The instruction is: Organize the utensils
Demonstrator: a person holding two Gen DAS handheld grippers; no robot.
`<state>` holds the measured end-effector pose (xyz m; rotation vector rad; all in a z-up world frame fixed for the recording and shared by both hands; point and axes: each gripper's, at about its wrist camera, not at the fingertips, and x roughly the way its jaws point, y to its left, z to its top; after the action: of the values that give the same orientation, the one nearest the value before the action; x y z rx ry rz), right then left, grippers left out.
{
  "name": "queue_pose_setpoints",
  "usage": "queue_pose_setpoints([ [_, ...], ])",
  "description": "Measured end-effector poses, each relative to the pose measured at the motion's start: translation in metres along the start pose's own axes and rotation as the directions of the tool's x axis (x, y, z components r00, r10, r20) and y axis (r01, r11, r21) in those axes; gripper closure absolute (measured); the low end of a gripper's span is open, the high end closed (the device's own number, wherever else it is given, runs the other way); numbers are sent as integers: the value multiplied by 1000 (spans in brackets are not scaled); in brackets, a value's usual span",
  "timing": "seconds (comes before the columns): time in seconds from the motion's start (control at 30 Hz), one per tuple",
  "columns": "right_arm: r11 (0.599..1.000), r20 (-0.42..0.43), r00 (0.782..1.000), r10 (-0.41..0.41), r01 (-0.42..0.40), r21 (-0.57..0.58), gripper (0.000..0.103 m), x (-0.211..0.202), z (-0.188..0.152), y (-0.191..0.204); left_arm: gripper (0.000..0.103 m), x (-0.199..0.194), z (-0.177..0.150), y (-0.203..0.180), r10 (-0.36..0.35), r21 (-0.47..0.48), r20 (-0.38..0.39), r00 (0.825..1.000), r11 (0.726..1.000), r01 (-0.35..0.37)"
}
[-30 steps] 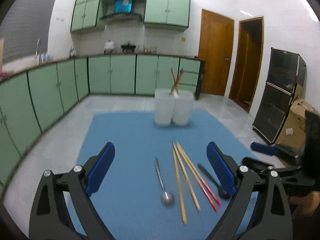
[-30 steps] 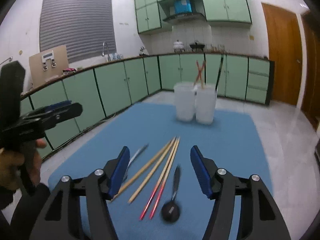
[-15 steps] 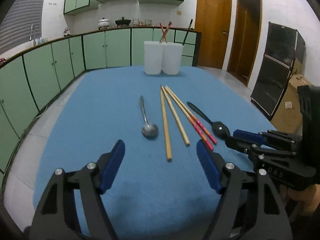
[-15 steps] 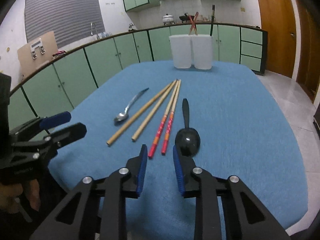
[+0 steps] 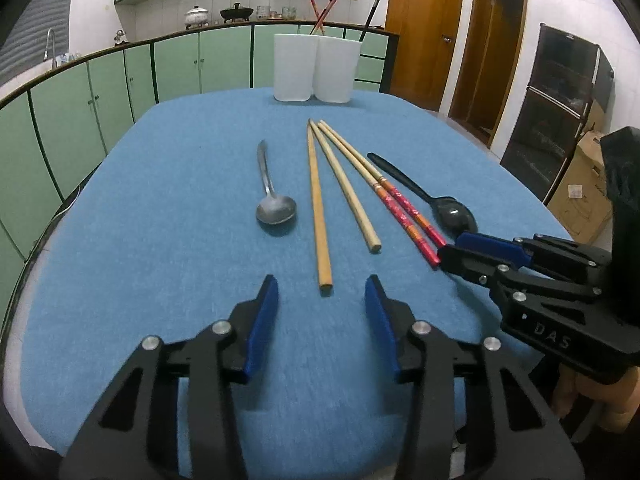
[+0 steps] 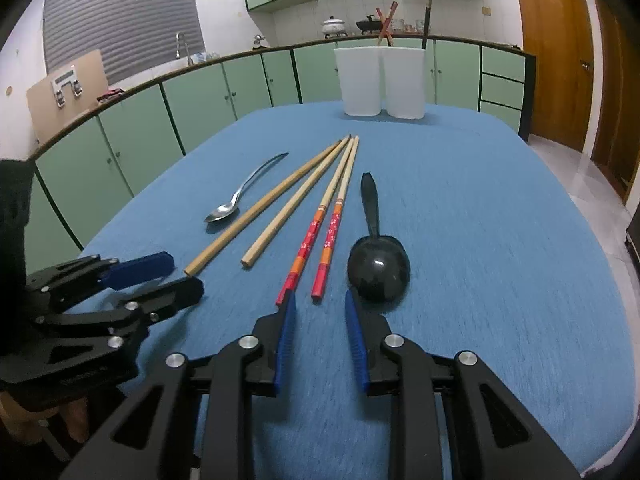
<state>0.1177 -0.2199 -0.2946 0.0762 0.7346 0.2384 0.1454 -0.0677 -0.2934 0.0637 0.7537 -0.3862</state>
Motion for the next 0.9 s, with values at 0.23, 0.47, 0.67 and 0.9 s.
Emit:
queue_pose_setpoints([
  [0.23, 1000, 9, 1000, -8, 8, -9, 91, 3, 3, -7, 68, 9, 3, -2, 9, 30, 28, 1000, 1000, -10],
  [0.47, 1000, 10, 1000, 5, -4, -7, 97, 1, 5, -11, 96, 10, 4, -6, -2, 44, 30, 1000, 999, 0],
  [0.67, 1000, 44, 999, 14, -14, -9, 97, -17, 16, -9, 96, -4, 15, -6, -12, 30, 51, 999, 1000, 11],
  [0.9, 1000, 124, 992, 11, -10, -8, 97, -51, 48, -14, 96, -37, 48, 3, 0, 18, 135, 991, 1000, -3],
])
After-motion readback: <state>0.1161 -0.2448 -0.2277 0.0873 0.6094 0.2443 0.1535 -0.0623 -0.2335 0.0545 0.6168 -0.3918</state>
